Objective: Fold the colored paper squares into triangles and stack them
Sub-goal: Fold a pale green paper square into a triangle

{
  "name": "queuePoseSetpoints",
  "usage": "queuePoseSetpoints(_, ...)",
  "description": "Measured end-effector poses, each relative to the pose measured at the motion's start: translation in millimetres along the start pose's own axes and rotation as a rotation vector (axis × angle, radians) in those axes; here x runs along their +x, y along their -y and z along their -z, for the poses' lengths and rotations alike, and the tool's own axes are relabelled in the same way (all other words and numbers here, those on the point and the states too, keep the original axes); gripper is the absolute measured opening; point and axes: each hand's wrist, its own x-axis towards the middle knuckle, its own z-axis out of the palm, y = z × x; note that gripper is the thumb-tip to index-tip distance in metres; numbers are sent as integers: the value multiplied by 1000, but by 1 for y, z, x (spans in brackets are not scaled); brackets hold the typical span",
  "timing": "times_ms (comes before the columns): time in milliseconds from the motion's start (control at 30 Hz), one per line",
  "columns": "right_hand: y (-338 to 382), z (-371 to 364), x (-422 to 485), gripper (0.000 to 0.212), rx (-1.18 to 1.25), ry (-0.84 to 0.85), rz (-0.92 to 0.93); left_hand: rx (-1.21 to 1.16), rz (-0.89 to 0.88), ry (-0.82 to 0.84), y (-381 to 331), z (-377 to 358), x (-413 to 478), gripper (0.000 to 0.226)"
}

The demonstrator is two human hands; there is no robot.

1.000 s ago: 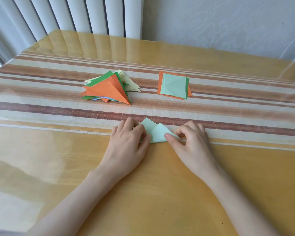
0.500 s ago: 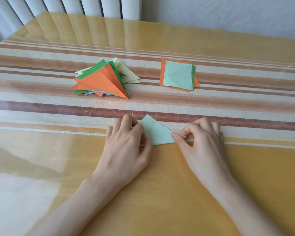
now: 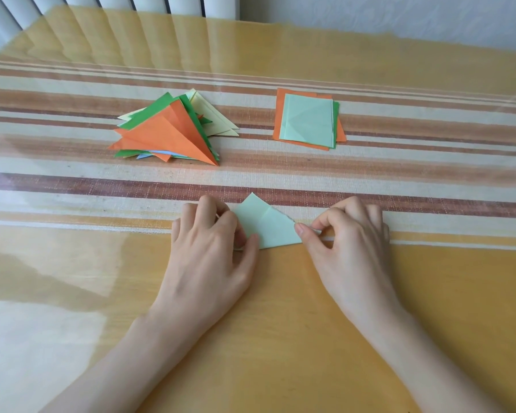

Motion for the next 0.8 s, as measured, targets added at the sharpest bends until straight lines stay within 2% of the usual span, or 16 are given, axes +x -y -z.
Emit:
queuePoseSetpoints(133,0,0,0,22,-26,-8,14,38,-54,-19,-1,2,1,17)
queuePoseSetpoints(200,-2,0,-1,22,-31,-4,27,97,-215,-36,-2,1,0,6)
queuePoseSetpoints(267,-2,-1,-2,22,-33,-6,31,161,-395,-24,-4,0,-3,23)
queuePoseSetpoints(333,-1,-2,-2,22,-40,-18,25,185,-465,8,-6,0,-4,37)
queuePoseSetpoints(633,-1,-4,-3,22,-58,-34,25,138,-323,162,-11,4,-15,49)
queuePoseSetpoints(800,-3,-6,-3,22,-87,-56,31,194,-306,201,-18,5,-23,49)
